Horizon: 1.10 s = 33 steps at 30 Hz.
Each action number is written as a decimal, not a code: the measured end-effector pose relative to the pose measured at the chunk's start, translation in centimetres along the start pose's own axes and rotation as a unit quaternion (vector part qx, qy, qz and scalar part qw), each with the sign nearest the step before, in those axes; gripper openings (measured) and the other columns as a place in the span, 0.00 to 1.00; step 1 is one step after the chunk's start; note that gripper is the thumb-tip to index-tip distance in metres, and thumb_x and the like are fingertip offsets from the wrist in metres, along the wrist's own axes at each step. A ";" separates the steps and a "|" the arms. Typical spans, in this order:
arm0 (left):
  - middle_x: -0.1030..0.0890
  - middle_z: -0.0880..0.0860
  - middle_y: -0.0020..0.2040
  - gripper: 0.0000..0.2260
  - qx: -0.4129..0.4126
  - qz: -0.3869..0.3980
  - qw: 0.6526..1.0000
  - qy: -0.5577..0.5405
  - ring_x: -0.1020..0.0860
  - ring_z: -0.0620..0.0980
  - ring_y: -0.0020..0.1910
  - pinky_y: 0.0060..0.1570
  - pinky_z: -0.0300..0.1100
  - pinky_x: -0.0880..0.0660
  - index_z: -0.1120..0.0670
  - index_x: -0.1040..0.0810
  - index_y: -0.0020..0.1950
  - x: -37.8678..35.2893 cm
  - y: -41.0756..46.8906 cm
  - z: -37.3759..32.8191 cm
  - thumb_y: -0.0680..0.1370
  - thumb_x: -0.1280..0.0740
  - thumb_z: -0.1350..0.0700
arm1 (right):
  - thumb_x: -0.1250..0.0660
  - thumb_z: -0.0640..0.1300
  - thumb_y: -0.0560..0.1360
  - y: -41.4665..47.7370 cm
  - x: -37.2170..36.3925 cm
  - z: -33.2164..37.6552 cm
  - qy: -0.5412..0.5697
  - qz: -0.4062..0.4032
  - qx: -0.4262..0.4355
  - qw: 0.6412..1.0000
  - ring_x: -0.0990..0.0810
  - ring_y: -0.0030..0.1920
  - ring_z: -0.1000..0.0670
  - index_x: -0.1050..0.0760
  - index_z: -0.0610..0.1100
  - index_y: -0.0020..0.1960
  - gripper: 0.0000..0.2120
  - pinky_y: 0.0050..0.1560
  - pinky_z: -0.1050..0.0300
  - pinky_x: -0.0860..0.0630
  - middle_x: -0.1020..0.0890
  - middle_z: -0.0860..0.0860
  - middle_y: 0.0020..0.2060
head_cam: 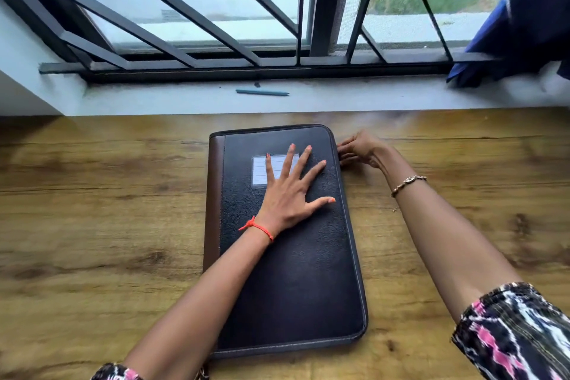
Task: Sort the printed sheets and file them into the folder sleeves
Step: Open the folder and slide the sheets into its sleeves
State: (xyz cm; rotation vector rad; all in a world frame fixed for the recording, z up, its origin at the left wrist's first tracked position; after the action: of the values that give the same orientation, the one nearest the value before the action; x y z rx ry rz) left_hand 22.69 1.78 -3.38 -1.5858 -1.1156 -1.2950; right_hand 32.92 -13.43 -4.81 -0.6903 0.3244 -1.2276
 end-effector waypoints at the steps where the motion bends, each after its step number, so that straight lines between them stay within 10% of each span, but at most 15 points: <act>1: 0.55 0.48 0.78 0.39 0.009 0.008 1.000 -0.004 0.61 0.52 0.76 0.66 0.63 0.70 0.40 0.50 0.76 -0.1 0.2 0.2 0.66 0.59 0.26 | 0.41 0.26 0.76 0.3 0.1 0.2 -0.001 0.001 0.000 1.000 0.21 0.22 0.54 0.26 0.33 0.36 0.11 0.25 0.64 0.23 0.20 0.50 0.22; 22: 0.41 0.50 0.76 0.40 0.023 -0.017 1.000 -0.014 0.44 0.54 0.75 0.68 0.68 0.53 0.43 0.37 0.73 -0.7 0.7 0.8 0.66 0.52 0.24 | 0.34 0.29 0.72 4.3 0.6 6.2 -0.138 0.020 0.020 0.990 0.20 0.26 0.53 0.23 0.29 0.50 0.07 0.33 0.63 0.20 0.19 0.49 0.24; 30: 0.52 0.47 0.78 0.40 0.010 0.022 0.998 -0.052 0.57 0.50 0.77 0.69 0.63 0.65 0.42 0.47 0.76 -0.8 0.8 1.1 0.67 0.55 0.26 | 0.33 0.27 0.72 7.6 -2.1 9.1 -0.395 0.099 0.003 0.913 0.22 0.24 0.53 0.23 0.39 0.37 0.09 0.27 0.66 0.23 0.22 0.51 0.19; 33: 0.52 0.45 0.78 0.41 0.017 0.027 0.989 -0.142 0.58 0.44 0.76 0.71 0.57 0.66 0.47 0.47 0.76 -0.5 0.8 2.1 0.67 0.53 0.29 | 0.33 0.28 0.72 8.8 -3.9 9.9 -0.498 0.134 -0.002 0.857 0.24 0.33 0.48 0.21 0.38 0.40 0.07 0.40 0.58 0.20 0.19 0.46 0.26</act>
State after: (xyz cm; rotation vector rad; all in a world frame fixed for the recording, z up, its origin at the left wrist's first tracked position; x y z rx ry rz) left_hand 24.01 3.45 -4.29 -1.8019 -1.2481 -1.0310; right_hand 43.94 -5.26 -3.44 -1.1450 -0.4364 -0.4797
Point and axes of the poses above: each hand's wrist, its own y-axis towards the middle knuckle, its own x-axis out of the back of the hand, z = x × y, the point moved 5 cm from there along y, towards the middle knuckle
